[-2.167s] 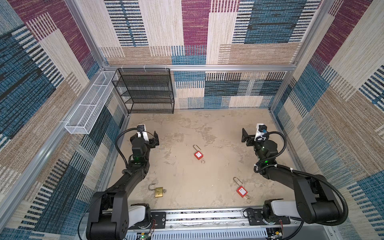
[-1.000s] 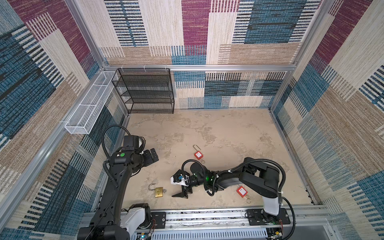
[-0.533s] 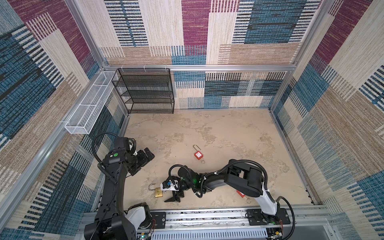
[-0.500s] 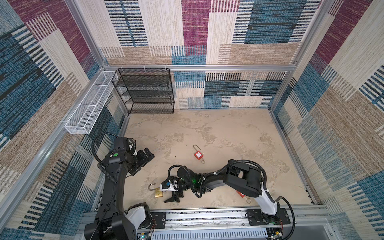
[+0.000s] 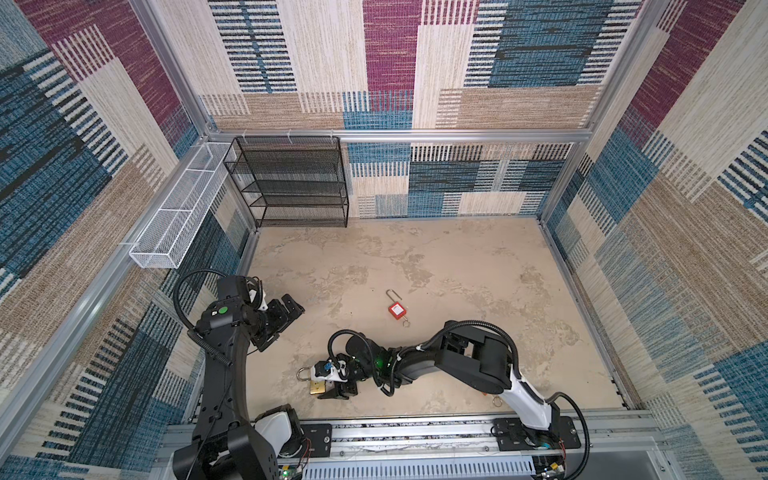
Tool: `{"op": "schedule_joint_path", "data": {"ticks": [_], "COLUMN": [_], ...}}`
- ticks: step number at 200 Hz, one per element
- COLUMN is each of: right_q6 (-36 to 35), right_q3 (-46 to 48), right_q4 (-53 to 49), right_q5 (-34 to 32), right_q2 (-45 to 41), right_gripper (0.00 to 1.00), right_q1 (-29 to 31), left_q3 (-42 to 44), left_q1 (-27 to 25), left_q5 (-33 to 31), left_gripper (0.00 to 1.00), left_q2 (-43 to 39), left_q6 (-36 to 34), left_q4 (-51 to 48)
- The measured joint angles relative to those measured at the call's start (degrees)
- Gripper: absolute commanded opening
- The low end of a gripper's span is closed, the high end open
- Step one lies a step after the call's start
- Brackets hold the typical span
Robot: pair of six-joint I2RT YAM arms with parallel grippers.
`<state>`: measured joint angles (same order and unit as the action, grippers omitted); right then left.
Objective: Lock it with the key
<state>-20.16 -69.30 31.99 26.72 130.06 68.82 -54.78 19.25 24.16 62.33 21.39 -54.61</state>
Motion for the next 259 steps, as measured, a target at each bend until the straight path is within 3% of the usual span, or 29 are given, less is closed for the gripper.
{"op": "schedule_joint_path", "data": {"ticks": [81,144,170,206,259], "right_q6": [2.58,4.87,4.87,3.78,1.2], "right_q3": [4.9,15.3,18.75,20.7,21.59], "right_q4": [2.64,3.15,3.28,3.06,-0.04], "right_q5": [-4.17,-9.29,-9.6,-8.63,-5.51], "right_q2": [-3.15,-14.95,-21.44,-29.55,-38.38], "right_gripper": [0.46,0.45,0.45,0.45,0.45], "right_q1": [-1.2,-6.25,-9.16,-13.29,-19.67], "left_q3": [0.63,8.24,11.63,17.64,19.78], "left_q1": [0.11,-2.03,-6.58,-17.51,-29.97], "left_q5": [2.86,10.58,12.61,12.33,10.23], "left_gripper": [0.96,0.89,0.87,0.86,0.85], "left_q2": [-4.79,-16.44,-21.0,-26.95,-21.81], "left_q6": [-0.42,4.68,9.79,19.15,28.37], "left_q4": [-1.31,0.87,4.9,16.11,33.75]}}
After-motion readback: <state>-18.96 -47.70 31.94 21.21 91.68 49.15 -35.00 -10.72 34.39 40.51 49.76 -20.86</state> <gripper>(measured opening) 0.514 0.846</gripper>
